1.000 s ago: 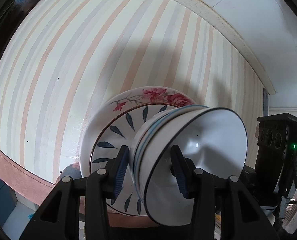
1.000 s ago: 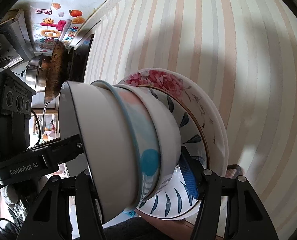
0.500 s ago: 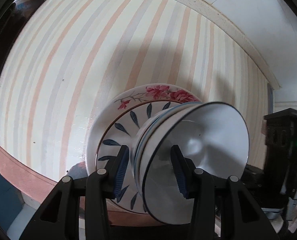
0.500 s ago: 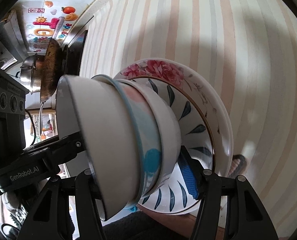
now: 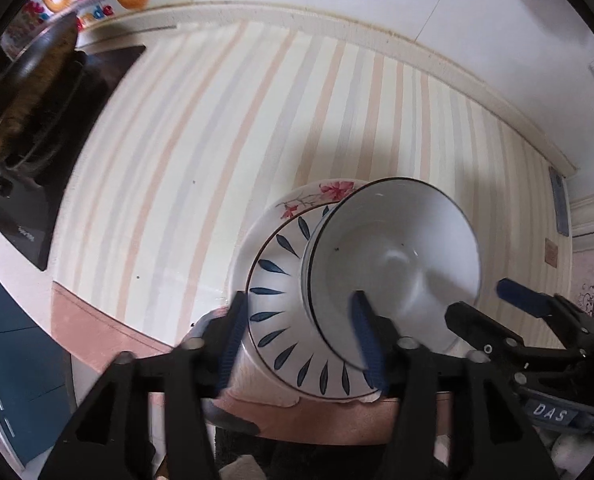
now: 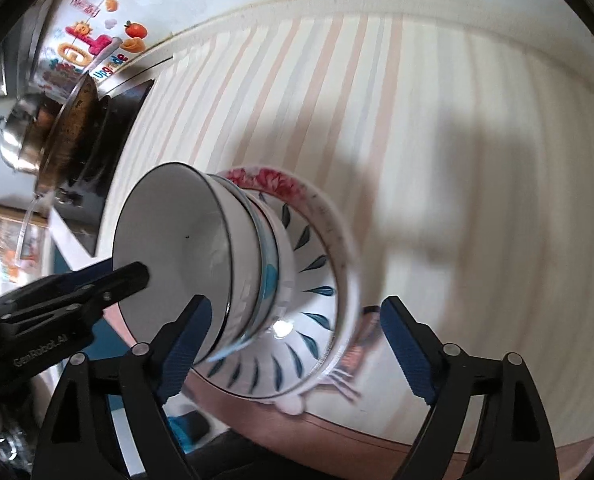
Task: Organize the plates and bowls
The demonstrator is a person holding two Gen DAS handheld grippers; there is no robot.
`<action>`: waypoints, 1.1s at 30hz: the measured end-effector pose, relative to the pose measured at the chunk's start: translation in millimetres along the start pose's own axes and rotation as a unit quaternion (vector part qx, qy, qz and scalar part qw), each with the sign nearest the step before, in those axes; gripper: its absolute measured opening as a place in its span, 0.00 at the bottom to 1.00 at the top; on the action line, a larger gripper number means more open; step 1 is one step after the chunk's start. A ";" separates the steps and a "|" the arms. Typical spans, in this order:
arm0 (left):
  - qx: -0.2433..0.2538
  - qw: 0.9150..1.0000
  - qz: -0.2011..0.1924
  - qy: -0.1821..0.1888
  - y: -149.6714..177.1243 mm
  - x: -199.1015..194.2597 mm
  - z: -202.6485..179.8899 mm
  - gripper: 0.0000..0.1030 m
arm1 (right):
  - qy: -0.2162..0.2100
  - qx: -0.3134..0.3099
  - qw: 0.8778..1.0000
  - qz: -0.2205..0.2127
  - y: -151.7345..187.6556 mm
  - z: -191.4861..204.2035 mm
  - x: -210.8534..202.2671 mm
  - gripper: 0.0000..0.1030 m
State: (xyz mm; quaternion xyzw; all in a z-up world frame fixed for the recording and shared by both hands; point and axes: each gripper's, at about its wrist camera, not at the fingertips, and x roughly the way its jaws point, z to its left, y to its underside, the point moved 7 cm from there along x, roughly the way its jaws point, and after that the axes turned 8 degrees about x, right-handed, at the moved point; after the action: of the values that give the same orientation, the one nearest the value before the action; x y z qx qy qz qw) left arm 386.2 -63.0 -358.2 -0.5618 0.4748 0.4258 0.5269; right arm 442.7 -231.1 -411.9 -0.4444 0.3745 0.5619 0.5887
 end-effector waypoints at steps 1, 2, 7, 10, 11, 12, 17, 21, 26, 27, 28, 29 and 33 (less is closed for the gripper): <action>0.001 1.000 -0.006 -0.004 2.1 -4.2 0.1 0.74 | 0.009 -0.007 1.000 -0.014 1.6 2.6 -9.1 0.89; 0.003 1.000 -0.014 -0.009 4.2 -9.0 0.8 0.82 | 0.015 -0.013 0.999 -0.029 4.0 5.9 -18.8 0.89; 0.014 0.997 -0.070 -0.015 19.5 -51.5 5.4 0.85 | 0.034 -0.016 0.995 -0.088 22.8 19.9 -62.2 0.90; 0.026 0.994 -0.105 -0.021 31.0 -78.7 8.3 0.85 | 0.035 -0.004 0.992 -0.118 41.5 32.5 -88.4 0.91; 0.032 0.992 -0.117 -0.024 36.7 -88.8 10.1 0.85 | 0.038 0.000 0.991 -0.130 48.1 36.6 -97.4 0.91; 0.040 0.990 -0.132 -0.028 46.7 -101.8 12.9 0.85 | 0.041 0.004 0.988 -0.146 57.7 41.0 -109.8 0.91; 0.061 0.981 -0.181 -0.034 88.9 -148.8 22.2 0.85 | 0.042 0.023 0.978 -0.205 108.4 63.8 -161.8 0.92; 0.073 0.972 -0.220 -0.045 125.0 -187.2 28.9 0.86 | 0.048 0.026 0.963 -0.262 161.8 89.9 -207.0 0.93; 0.083 0.959 -0.266 -0.055 174.4 -228.9 35.7 0.87 | 0.061 0.025 0.943 -0.325 222.8 113.9 -248.1 0.95; 0.084 0.957 -0.272 -0.057 184.0 -234.5 36.7 0.89 | 0.061 0.027 0.941 -0.332 235.5 116.6 -253.7 0.95; 0.083 0.955 -0.278 -0.056 194.3 -240.7 38.0 0.90 | 0.062 0.030 0.939 -0.337 248.7 120.1 -259.3 0.96; 0.082 0.955 -0.281 -0.055 201.7 -244.4 37.8 0.92 | 0.064 0.032 0.937 -0.342 261.7 122.8 -264.7 0.96; 0.077 0.951 -0.295 -0.055 231.3 -262.0 36.8 0.95 | 0.065 0.040 0.935 -0.347 303.9 126.7 -278.9 0.97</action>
State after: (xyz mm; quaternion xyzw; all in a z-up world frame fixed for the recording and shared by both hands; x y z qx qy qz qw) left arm 110.9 -2.7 -148.2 -0.6103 0.2894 0.2437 0.6960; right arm 108.6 -211.2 -139.7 -0.5586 0.2563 0.2771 0.7386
